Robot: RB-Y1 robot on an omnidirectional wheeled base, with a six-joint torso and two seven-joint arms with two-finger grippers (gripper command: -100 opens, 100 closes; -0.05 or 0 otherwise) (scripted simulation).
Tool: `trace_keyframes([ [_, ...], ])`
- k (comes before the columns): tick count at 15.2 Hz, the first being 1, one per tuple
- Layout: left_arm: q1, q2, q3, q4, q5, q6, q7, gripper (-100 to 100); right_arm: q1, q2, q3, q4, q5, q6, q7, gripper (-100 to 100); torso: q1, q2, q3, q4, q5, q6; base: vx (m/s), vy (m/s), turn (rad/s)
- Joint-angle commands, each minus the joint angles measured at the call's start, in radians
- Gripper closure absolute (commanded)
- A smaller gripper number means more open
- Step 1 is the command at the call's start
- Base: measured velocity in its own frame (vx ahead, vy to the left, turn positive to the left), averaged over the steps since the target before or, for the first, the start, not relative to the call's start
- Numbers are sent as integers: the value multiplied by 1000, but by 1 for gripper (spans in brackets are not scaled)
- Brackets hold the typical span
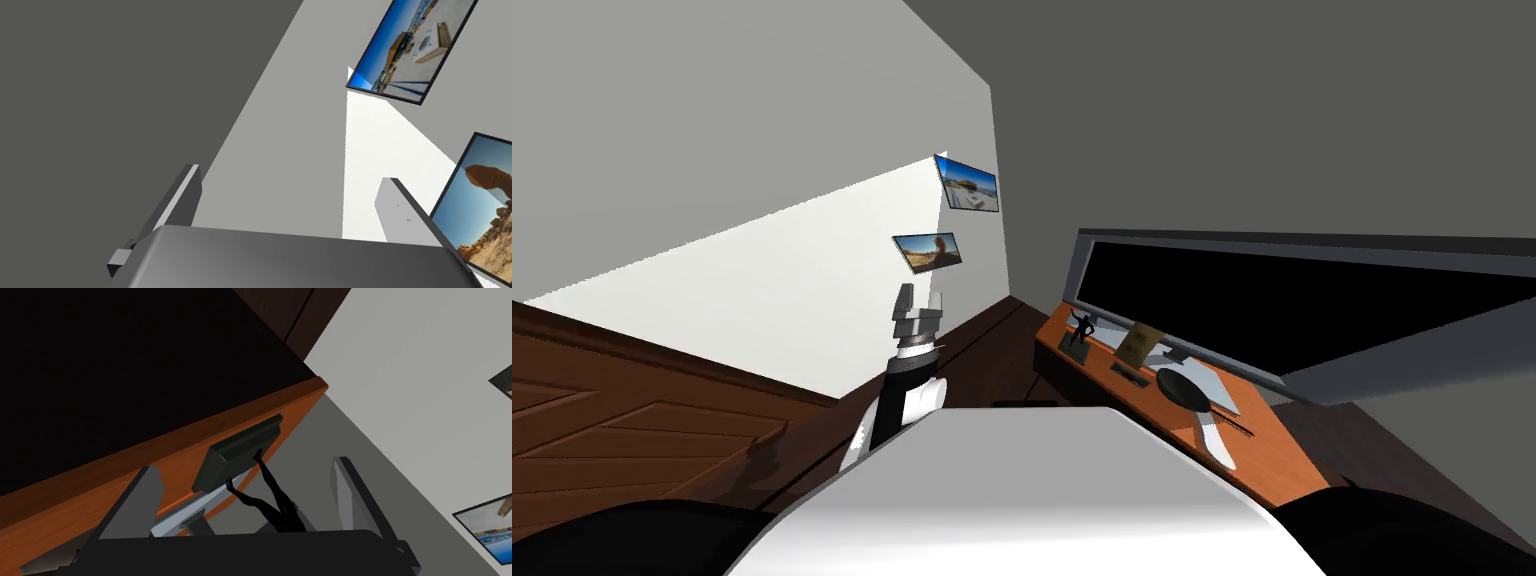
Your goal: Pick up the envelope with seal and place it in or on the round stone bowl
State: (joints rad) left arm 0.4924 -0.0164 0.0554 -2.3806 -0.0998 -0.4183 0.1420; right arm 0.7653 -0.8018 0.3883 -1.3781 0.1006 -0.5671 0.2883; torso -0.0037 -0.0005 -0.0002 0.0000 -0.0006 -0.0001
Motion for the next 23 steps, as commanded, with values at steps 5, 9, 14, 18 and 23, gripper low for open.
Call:
trace_keyframes([
  [5,0,0,0,0,0,0,0,0,35,-73,48,102,24,16,28,-100,0,0,0,0,0,1,15,0,248],
  [9,0,0,0,0,0,0,0,0,50,-104,70,180,35,23,41,-100,0,-1,0,0,0,-1,17,-5,320],
  [14,0,0,0,0,0,0,0,0,64,-134,92,230,45,31,54,-100,0,-1,0,0,0,-1,16,-9,209],
  [18,0,0,0,0,0,0,0,0,77,-162,113,286,55,38,68,-100,0,0,0,0,0,-1,10,-6,148],
  [23,0,0,0,0,0,0,0,0,98,-211,155,375,74,52,93,-100,-3,-2,-1,0,0,-1,26,-38,376],
])
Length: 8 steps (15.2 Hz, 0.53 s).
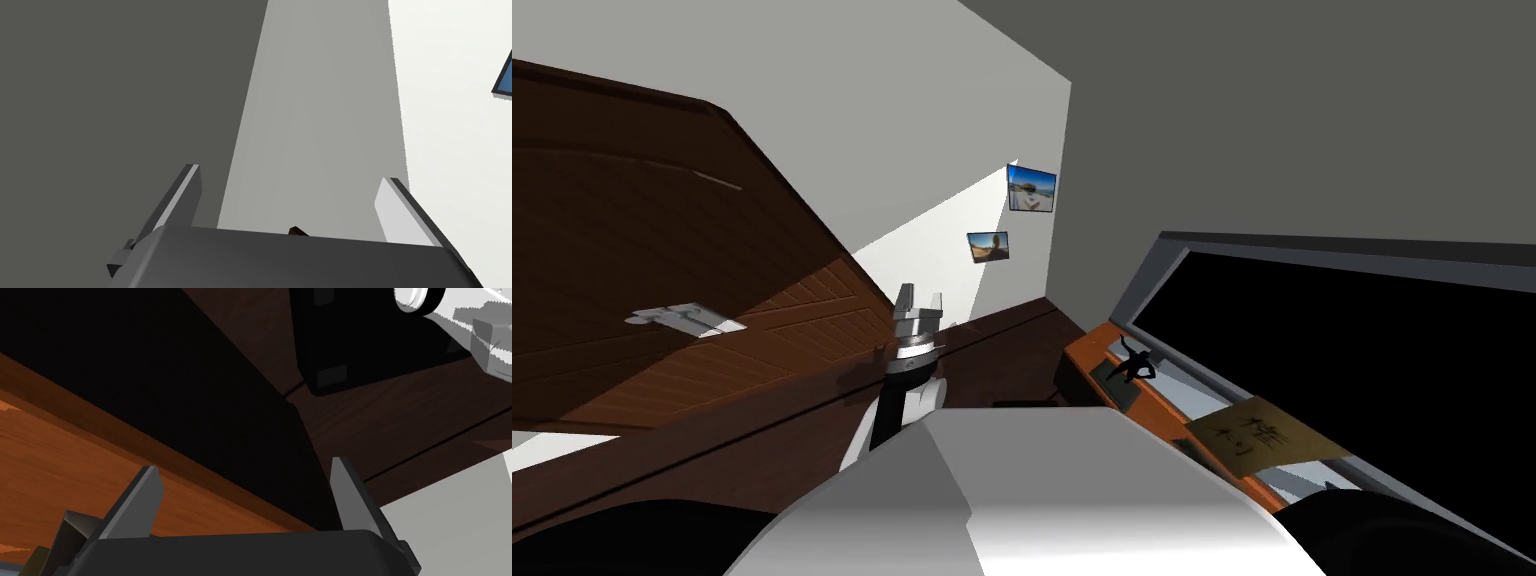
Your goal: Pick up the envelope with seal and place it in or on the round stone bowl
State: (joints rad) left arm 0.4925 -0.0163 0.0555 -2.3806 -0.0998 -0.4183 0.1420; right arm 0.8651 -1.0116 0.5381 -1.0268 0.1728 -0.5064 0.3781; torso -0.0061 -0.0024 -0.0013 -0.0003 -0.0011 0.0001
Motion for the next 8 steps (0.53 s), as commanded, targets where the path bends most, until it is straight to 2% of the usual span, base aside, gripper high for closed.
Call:
trace_keyframes([
  [1,0,0,0,0,0,0,0,0,5,-21,25,50,11,-3,15,-100,0,0,0,0,0,0,22,-22,341],
  [3,0,0,0,0,0,0,0,0,5,-21,25,63,11,-3,15,-100,1,0,0,0,0,-1,17,-28,205],
  [4,0,0,0,0,0,0,0,0,10,-38,44,97,20,3,27,-100,1,0,0,0,0,0,10,-28,308],
  [8,0,0,0,0,0,0,0,0,9,-67,96,178,42,18,57,-100,-3,-1,0,0,0,-2,26,-82,454],
])
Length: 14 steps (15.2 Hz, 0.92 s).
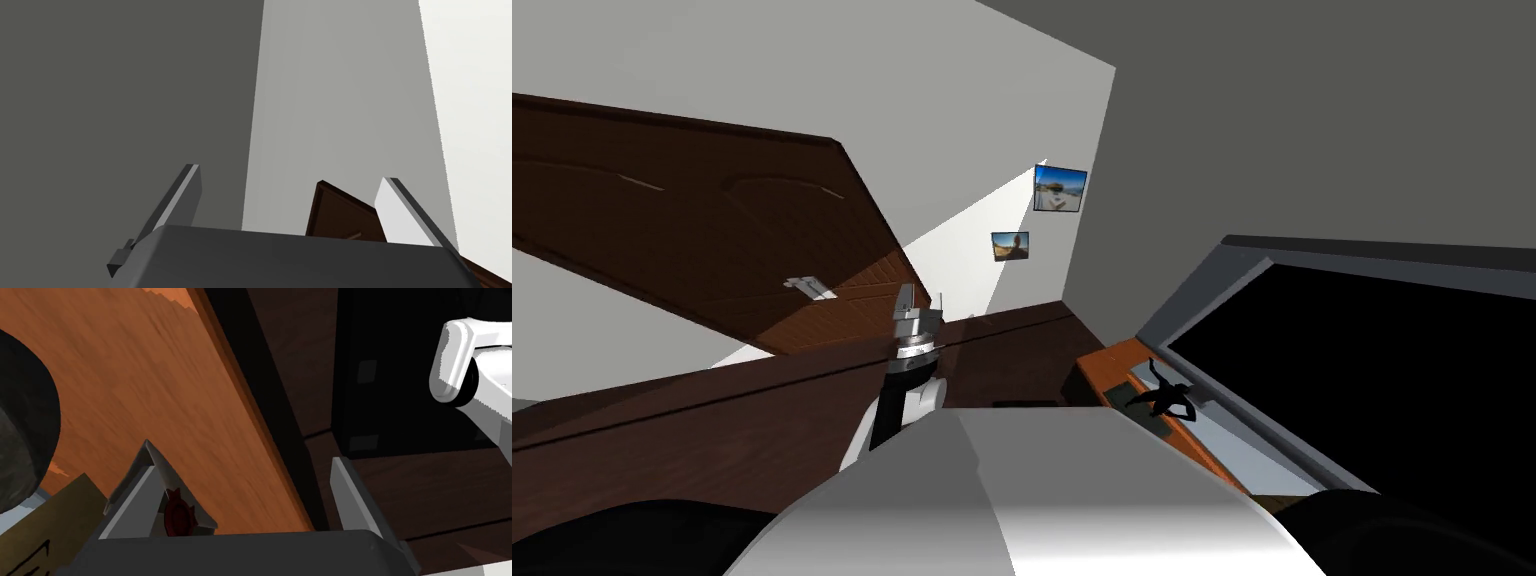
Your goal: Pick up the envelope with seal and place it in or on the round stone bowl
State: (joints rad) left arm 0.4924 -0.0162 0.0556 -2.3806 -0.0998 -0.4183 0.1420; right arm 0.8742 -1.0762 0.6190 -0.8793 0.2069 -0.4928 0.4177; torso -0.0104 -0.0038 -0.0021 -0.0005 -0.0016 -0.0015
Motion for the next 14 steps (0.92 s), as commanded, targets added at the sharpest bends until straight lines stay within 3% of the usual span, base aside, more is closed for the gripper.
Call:
trace_keyframes([
  [1,0,0,0,0,0,0,0,0,0,-3,15,30,7,5,18,-100,0,0,0,0,0,0,21,-110,382],
  [4,0,0,0,0,0,0,0,0,-31,8,57,66,24,12,42,-100,-2,0,0,0,-1,-1,8,-134,491],
  [7,0,0,0,0,0,0,0,0,-72,43,86,66,35,12,57,-100,-5,0,0,0,-2,0,0,-160,378],
  [9,0,0,0,0,0,0,0,0,-68,42,81,70,33,9,56,-100,-2,0,0,0,-2,1,5,-89,167],
  [12,0,0,0,0,0,0,0,0,-105,100,82,106,50,37,60,-100,5,2,1,1,0,2,-37,-24,55],
  [13,0,0,0,0,0,0,0,0,-90,82,78,94,43,23,63,-100,6,3,2,1,0,2,-29,-10,20],
  [14,0,0,0,0,0,0,0,0,-92,85,78,96,44,26,63,100,7,3,2,1,1,2,-10,-5,1],
])
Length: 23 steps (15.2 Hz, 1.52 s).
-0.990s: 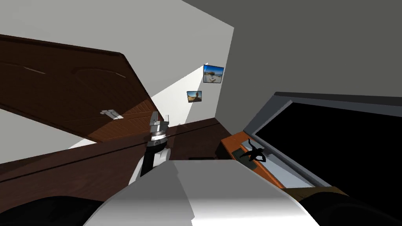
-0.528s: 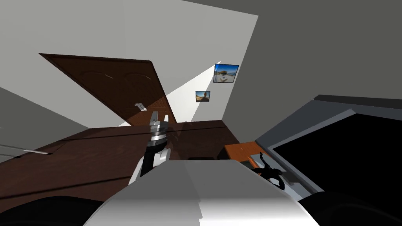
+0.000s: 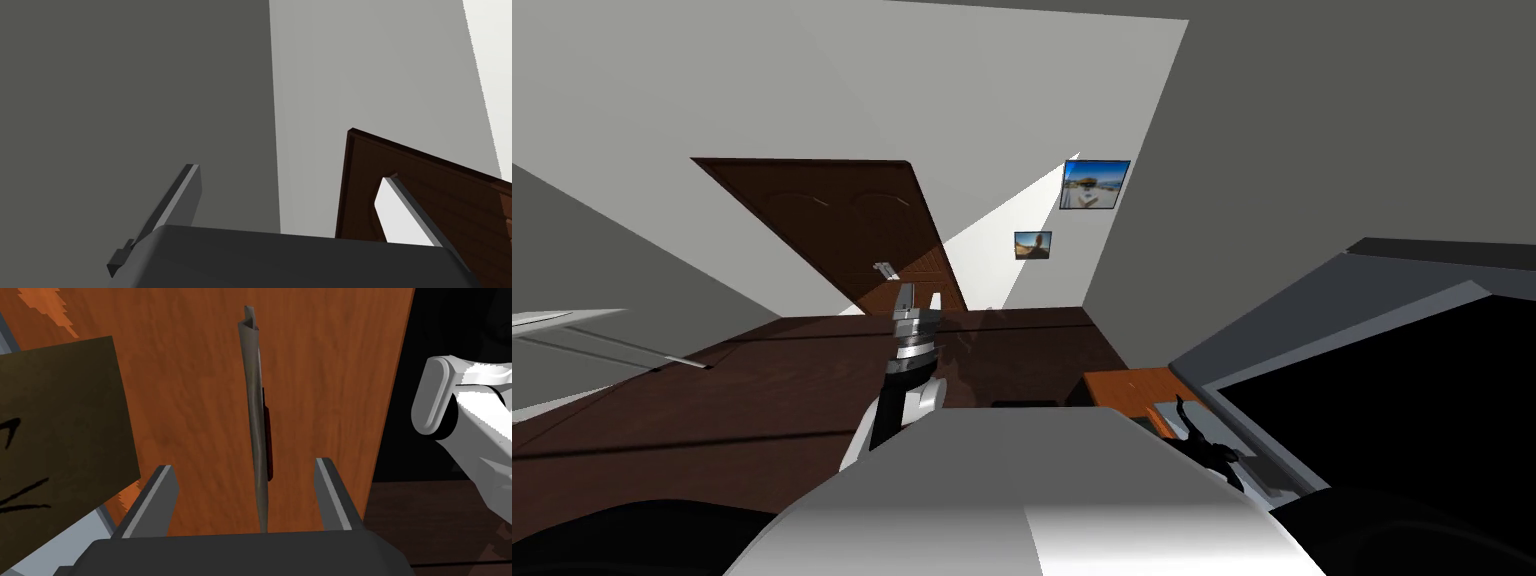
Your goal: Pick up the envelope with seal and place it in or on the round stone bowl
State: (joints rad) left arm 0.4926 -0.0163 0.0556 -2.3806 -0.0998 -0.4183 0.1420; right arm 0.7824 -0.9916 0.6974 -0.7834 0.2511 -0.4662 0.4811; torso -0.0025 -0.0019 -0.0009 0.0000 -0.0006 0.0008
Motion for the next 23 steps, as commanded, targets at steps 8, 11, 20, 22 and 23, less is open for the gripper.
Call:
trace_keyframes([
  [8,0,0,0,0,0,0,0,0,26,-52,-3,-11,-18,-38,5,100,-2,-3,-1,0,-1,0,13,8,-28],
  [11,0,0,0,0,0,0,0,0,43,-88,-8,-22,-31,-59,9,100,-2,3,1,0,0,1,-55,6,-83],
  [20,0,0,0,0,0,0,0,0,113,-234,-34,-64,-86,-144,24,100,-5,7,4,0,-1,3,-63,0,-82],
  [22,0,0,0,0,0,0,0,0,128,-265,-40,-73,-98,-163,27,100,-6,8,4,0,-1,3,-65,-1,-67],
  [23,0,0,0,0,0,0,0,0,133,-275,-41,-76,-101,-168,28,100,-7,8,4,0,-1,3,-62,-7,-72],
])
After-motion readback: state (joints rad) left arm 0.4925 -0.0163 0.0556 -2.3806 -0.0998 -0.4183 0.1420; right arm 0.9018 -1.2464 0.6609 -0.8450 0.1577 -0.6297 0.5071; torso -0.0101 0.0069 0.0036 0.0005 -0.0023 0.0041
